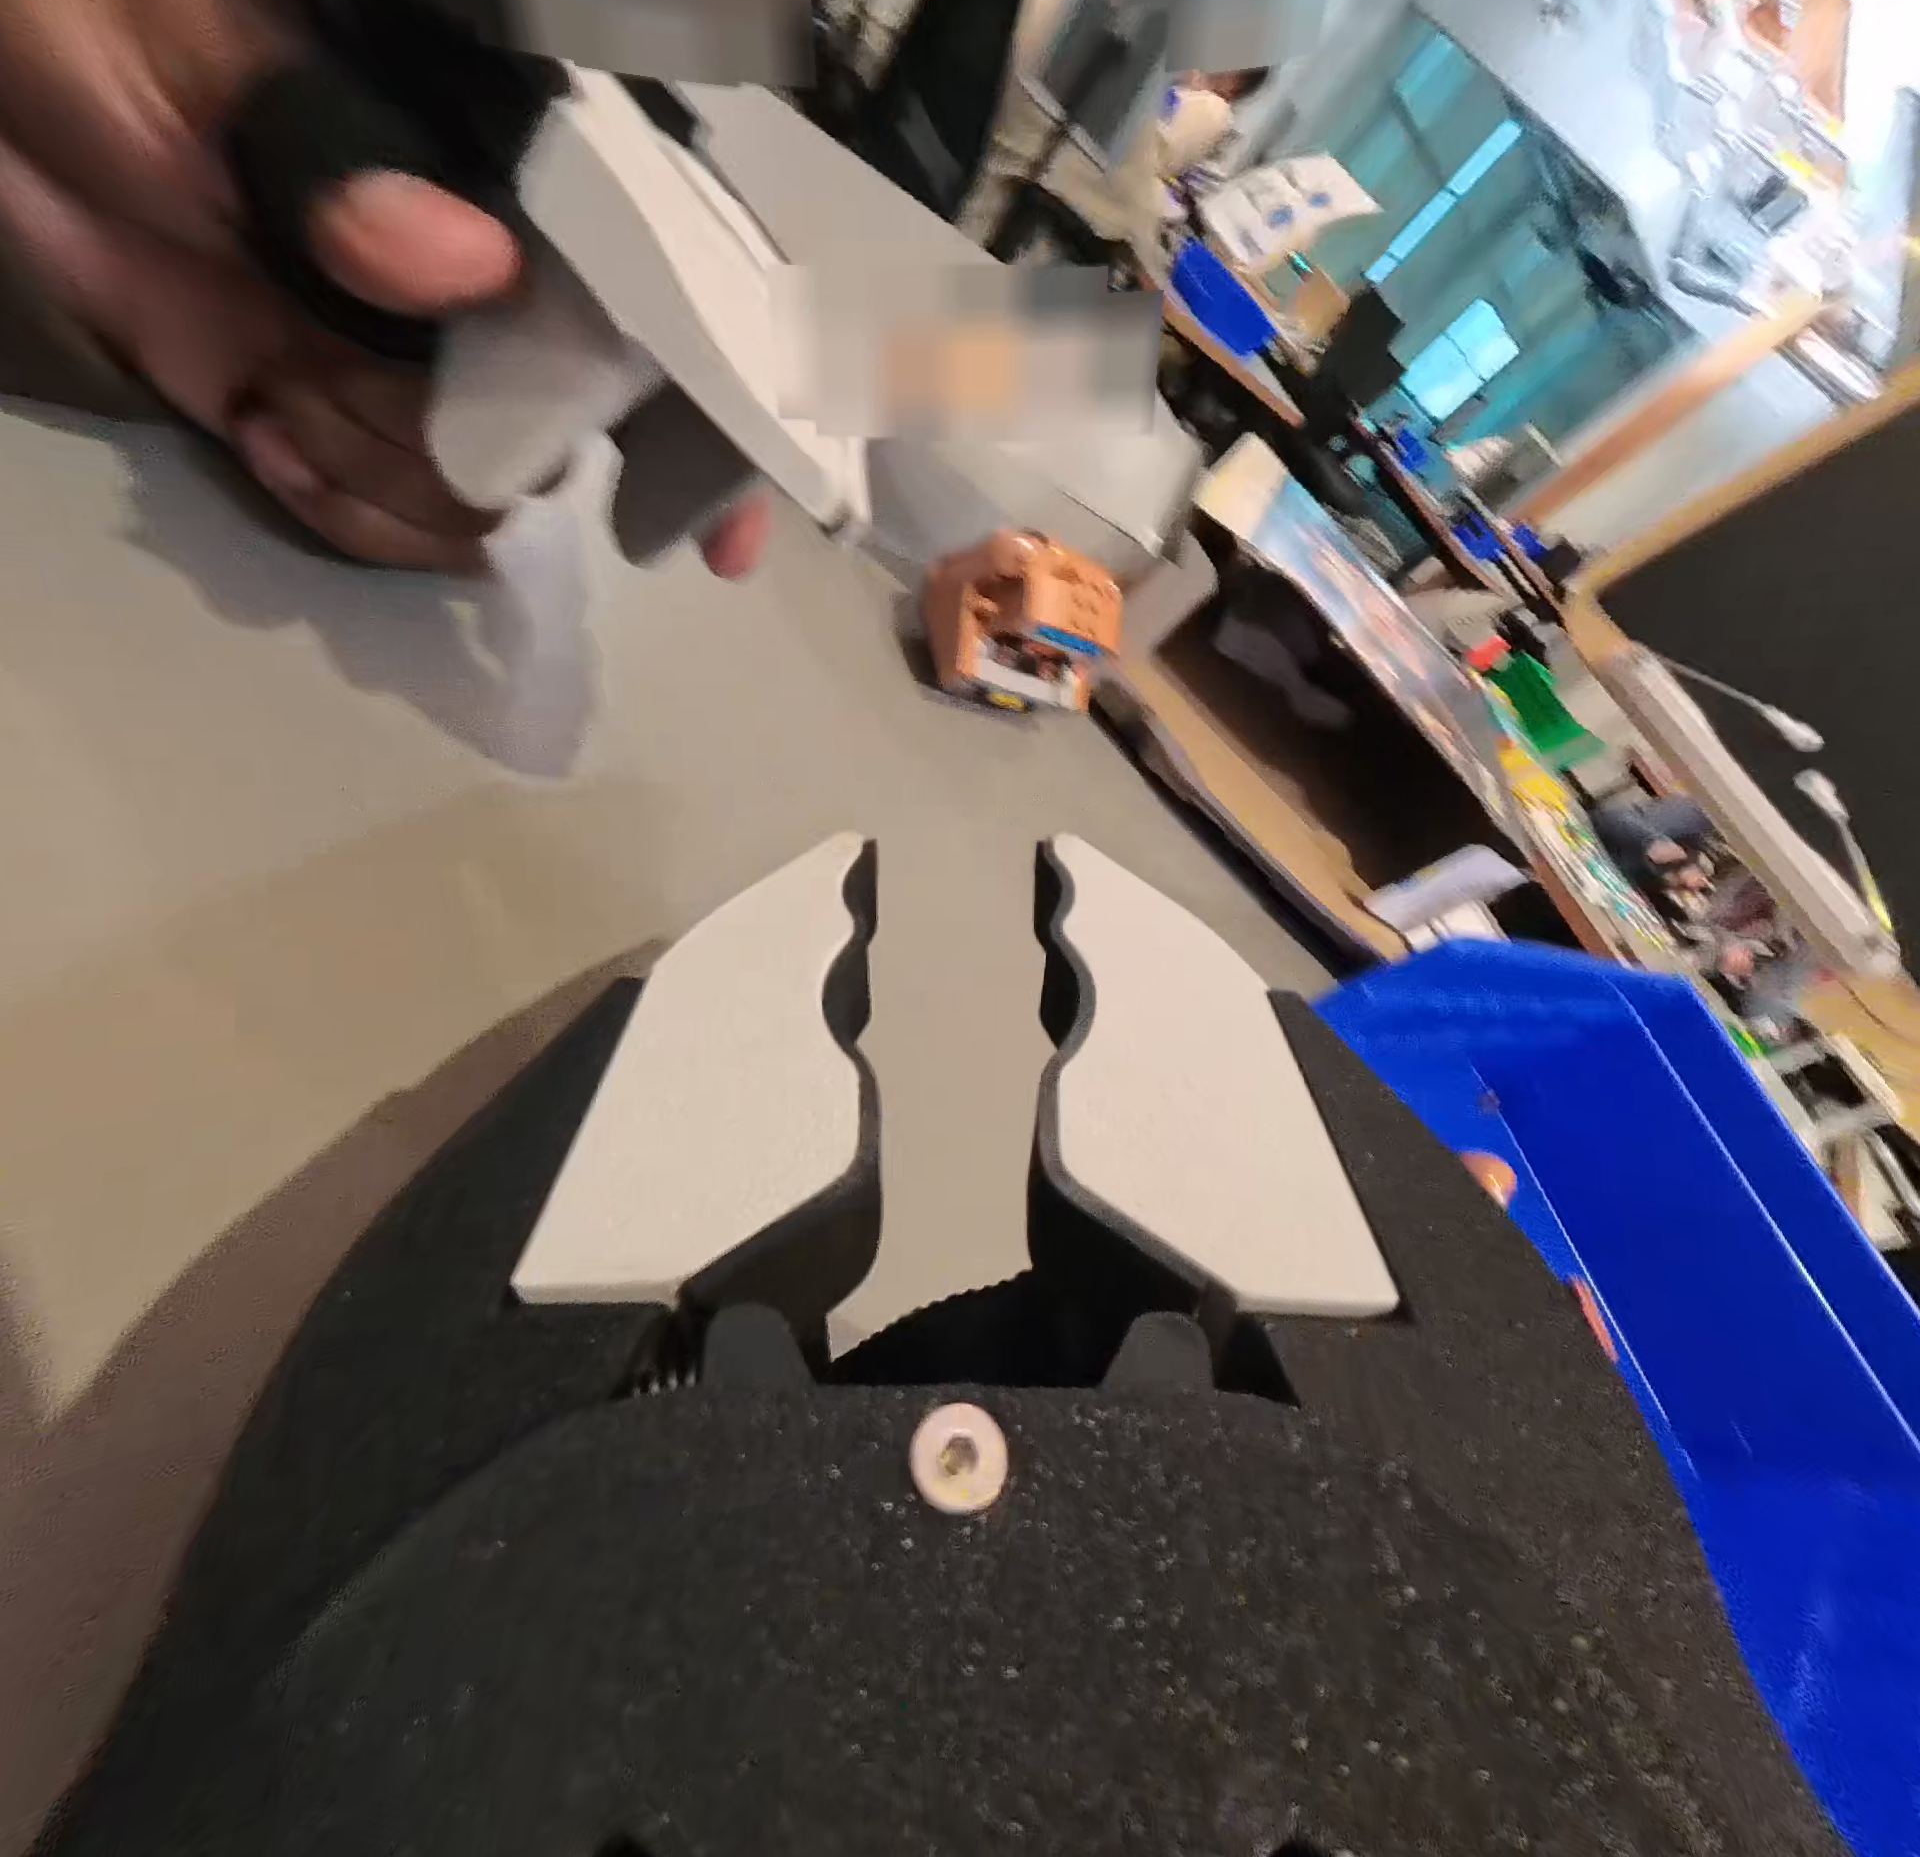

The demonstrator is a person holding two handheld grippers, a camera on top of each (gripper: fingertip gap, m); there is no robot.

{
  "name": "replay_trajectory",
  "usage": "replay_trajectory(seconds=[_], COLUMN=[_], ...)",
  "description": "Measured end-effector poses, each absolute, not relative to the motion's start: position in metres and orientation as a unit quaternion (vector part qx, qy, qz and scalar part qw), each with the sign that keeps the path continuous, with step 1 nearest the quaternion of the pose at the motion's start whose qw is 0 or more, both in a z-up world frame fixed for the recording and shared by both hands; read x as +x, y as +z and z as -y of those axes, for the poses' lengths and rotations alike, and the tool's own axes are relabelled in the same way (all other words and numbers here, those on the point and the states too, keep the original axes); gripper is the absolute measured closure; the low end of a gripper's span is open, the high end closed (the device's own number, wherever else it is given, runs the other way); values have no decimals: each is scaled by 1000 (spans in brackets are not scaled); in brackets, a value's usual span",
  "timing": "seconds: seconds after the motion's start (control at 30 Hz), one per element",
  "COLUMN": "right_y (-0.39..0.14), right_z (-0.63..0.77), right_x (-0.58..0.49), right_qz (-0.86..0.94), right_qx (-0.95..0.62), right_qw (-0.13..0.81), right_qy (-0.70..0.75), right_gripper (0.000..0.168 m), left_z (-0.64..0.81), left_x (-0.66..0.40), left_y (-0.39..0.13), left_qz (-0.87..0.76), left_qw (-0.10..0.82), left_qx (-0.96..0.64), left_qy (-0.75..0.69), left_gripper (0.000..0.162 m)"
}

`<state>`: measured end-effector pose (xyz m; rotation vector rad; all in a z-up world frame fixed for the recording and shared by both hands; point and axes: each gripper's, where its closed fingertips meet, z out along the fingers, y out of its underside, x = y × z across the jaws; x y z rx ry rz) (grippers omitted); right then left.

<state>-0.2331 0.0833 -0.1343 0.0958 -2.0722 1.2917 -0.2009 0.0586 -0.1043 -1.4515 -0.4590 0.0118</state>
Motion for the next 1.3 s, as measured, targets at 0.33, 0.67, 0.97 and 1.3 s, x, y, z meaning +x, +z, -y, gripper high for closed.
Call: replay_trajectory(seconds=[0.33,0.67,0.97,1.3], right_y=[-142,-186,-186,-188], right_z=[-144,-123,-123,-123], right_x=[-260,-249,-248,-246], right_qz=[796,863,866,868], right_qx=[-100,-3,-6,3], right_qw=[303,315,301,296], right_qy=[515,396,400,400], right_gripper=[147,147,146,146], left_z=[-71,-72,-83,-88], left_x=[-210,-230,-239,-238], left_y=[-135,-185,-178,-196], left_qz=[219,136,-126,-233], left_qw=[621,433,309,227], left_qx=[-748,-872,-934,-942], left_qy=[80,187,125,78], left_gripper=[143,135,134,134])
